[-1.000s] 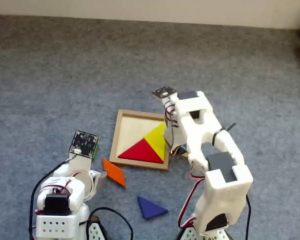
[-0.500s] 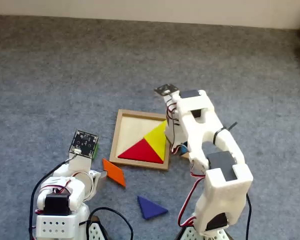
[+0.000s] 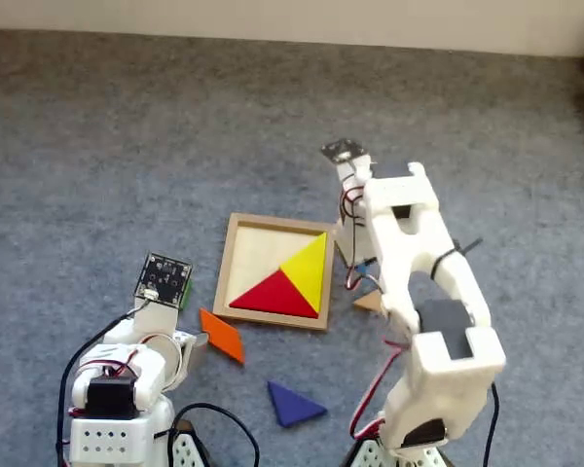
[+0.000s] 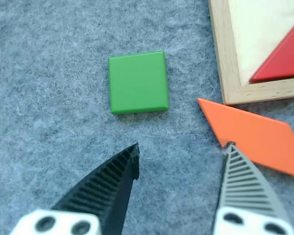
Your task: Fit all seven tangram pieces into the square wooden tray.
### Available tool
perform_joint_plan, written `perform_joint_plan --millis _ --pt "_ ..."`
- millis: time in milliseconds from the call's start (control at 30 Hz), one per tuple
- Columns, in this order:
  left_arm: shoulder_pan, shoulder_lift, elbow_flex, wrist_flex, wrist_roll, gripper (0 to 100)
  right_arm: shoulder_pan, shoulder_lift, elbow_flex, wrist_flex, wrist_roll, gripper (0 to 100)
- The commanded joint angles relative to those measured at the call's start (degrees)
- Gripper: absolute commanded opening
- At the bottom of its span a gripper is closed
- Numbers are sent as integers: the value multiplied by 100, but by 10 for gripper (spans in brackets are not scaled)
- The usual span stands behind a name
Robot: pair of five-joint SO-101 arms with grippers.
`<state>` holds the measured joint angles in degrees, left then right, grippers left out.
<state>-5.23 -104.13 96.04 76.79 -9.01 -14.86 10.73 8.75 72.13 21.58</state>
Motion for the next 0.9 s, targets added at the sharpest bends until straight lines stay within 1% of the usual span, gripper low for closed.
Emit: perform_joint_plan --millis 0,67,167,233,400,500,867 --pt "-40 -4 110 18 35 256 -22 -1015 251 -505 62 5" --pt "-40 -4 110 18 35 256 -145 -1297 611 -936 158 5" --pt "-40 -4 110 18 35 256 -400 -1552 1191 -1657 782 5" --pt "-40 -4 110 18 35 256 -541 -1613 1490 -2114 1055 5" --pt "-40 -4 110 18 35 256 -804 -1604 1903 -3020 1099 5" --pt "-40 -4 110 18 35 256 -919 -1604 2035 -3380 1099 5" --pt "-40 -4 110 18 35 256 -1165 -1604 2818 -4945 1108 5"
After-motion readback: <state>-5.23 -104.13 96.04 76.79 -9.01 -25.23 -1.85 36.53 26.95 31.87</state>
